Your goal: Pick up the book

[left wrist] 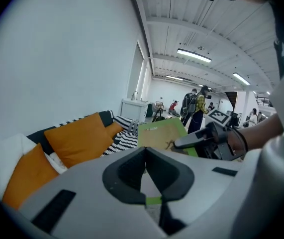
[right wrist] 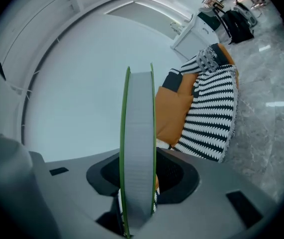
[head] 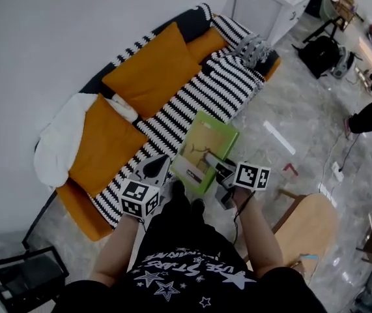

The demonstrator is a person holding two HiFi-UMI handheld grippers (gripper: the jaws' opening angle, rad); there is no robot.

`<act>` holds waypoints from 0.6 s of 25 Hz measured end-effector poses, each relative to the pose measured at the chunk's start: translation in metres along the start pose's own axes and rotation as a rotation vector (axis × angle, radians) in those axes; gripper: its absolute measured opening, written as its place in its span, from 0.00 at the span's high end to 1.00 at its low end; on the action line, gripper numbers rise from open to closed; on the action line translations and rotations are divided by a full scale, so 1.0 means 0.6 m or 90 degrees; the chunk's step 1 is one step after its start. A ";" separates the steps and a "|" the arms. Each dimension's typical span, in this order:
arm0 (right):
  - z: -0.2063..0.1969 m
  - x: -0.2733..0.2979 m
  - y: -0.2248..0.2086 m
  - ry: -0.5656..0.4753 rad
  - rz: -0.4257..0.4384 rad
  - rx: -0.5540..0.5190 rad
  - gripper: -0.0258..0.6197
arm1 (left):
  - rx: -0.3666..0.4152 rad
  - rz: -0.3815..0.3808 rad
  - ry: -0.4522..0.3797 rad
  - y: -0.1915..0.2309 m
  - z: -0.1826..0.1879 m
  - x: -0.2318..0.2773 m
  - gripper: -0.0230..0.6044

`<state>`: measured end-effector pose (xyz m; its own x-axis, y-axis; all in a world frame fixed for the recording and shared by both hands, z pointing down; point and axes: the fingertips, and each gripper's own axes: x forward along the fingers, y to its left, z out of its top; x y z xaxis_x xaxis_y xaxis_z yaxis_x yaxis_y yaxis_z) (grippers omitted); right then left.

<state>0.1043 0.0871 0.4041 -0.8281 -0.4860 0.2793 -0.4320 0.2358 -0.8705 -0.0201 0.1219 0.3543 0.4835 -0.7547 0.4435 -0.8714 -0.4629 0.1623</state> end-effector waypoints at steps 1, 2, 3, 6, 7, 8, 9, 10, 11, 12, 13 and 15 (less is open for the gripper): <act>-0.004 0.003 -0.002 0.005 0.001 0.004 0.73 | 0.003 0.003 -0.001 -0.002 0.000 -0.006 0.95; -0.009 0.007 -0.003 0.009 0.003 0.008 0.73 | 0.005 0.005 -0.001 -0.002 0.000 -0.012 0.95; -0.013 0.011 -0.002 0.013 0.005 0.012 0.73 | 0.006 0.008 -0.001 -0.001 -0.001 -0.020 0.95; -0.023 0.025 0.010 0.023 0.016 0.011 0.73 | -0.002 0.025 0.003 0.010 -0.010 -0.043 0.95; -0.025 0.029 0.016 0.027 0.020 0.007 0.73 | -0.005 0.031 0.005 0.014 -0.014 -0.050 0.95; -0.028 0.034 0.022 0.030 0.023 0.002 0.73 | -0.008 0.036 0.005 0.019 -0.017 -0.056 0.95; -0.033 0.040 0.029 0.034 0.026 -0.001 0.73 | -0.012 0.039 0.004 0.023 -0.020 -0.064 0.95; -0.039 0.046 0.036 0.036 0.027 -0.004 0.73 | -0.015 0.041 0.002 0.029 -0.022 -0.072 0.95; -0.043 0.051 0.042 0.036 0.027 -0.007 0.73 | -0.017 0.040 -0.002 0.033 -0.024 -0.079 0.95; -0.047 0.054 0.047 0.036 0.026 -0.009 0.73 | -0.020 0.039 -0.005 0.036 -0.025 -0.084 0.95; -0.050 0.056 0.051 0.034 0.024 -0.011 0.73 | -0.021 0.036 -0.009 0.037 -0.025 -0.088 0.95; -0.056 0.058 0.058 0.030 0.020 -0.016 0.73 | -0.020 0.029 -0.017 0.037 -0.027 -0.096 0.95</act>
<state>0.0485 0.1069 0.3972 -0.8571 -0.4382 0.2708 -0.4134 0.2716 -0.8691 -0.0686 0.1626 0.3468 0.4456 -0.7868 0.4271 -0.8942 -0.4140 0.1703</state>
